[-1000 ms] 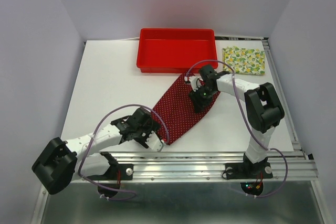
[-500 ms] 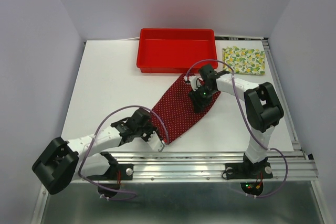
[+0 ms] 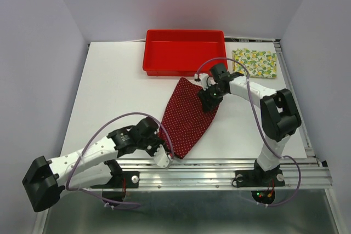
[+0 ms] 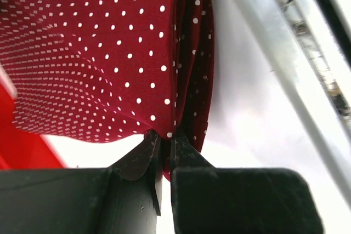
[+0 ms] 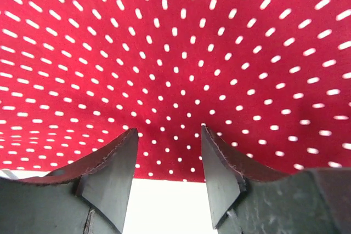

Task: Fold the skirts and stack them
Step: Fold the skirt

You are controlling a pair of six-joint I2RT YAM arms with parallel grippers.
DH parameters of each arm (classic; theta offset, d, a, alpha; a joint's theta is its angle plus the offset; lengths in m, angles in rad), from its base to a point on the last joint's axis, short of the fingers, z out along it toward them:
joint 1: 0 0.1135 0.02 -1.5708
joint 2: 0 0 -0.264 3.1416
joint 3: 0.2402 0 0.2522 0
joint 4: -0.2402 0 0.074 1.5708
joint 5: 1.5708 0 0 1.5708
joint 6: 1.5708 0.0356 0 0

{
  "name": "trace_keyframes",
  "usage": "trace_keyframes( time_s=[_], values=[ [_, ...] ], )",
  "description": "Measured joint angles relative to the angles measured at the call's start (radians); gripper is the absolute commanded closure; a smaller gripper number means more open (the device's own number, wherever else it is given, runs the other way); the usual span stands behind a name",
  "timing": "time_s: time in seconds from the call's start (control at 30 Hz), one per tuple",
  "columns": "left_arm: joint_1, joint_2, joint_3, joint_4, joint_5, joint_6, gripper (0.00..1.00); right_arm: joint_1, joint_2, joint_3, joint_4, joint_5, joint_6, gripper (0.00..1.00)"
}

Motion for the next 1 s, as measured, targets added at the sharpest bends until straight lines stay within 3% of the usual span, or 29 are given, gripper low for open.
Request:
trace_keyframes(
  time_s=[0.13,0.23,0.4,0.73,0.93,1.0],
  values=[
    [-0.010,0.083,0.018,-0.018,0.001,-0.056,0.47,-0.009,-0.036,0.008,0.028,-0.046,0.028,0.45],
    [-0.013,0.134,0.020,-0.025,-0.005,-0.091,0.38,-0.009,-0.035,0.011,0.039,-0.079,0.040,0.45],
    [-0.015,0.164,0.034,-0.064,-0.008,-0.092,0.38,-0.009,-0.032,0.002,0.040,-0.145,0.063,0.45],
    [-0.031,0.288,0.040,-0.031,-0.078,-0.067,0.55,-0.009,0.051,-0.009,0.040,-0.149,0.068,0.46],
    [-0.031,0.338,0.040,0.059,-0.125,-0.048,0.96,-0.009,0.061,-0.009,0.049,-0.146,0.056,0.47],
    [-0.031,0.337,0.044,0.060,-0.124,-0.042,1.00,-0.009,0.063,-0.009,0.054,-0.140,0.053,0.47]
  ],
)
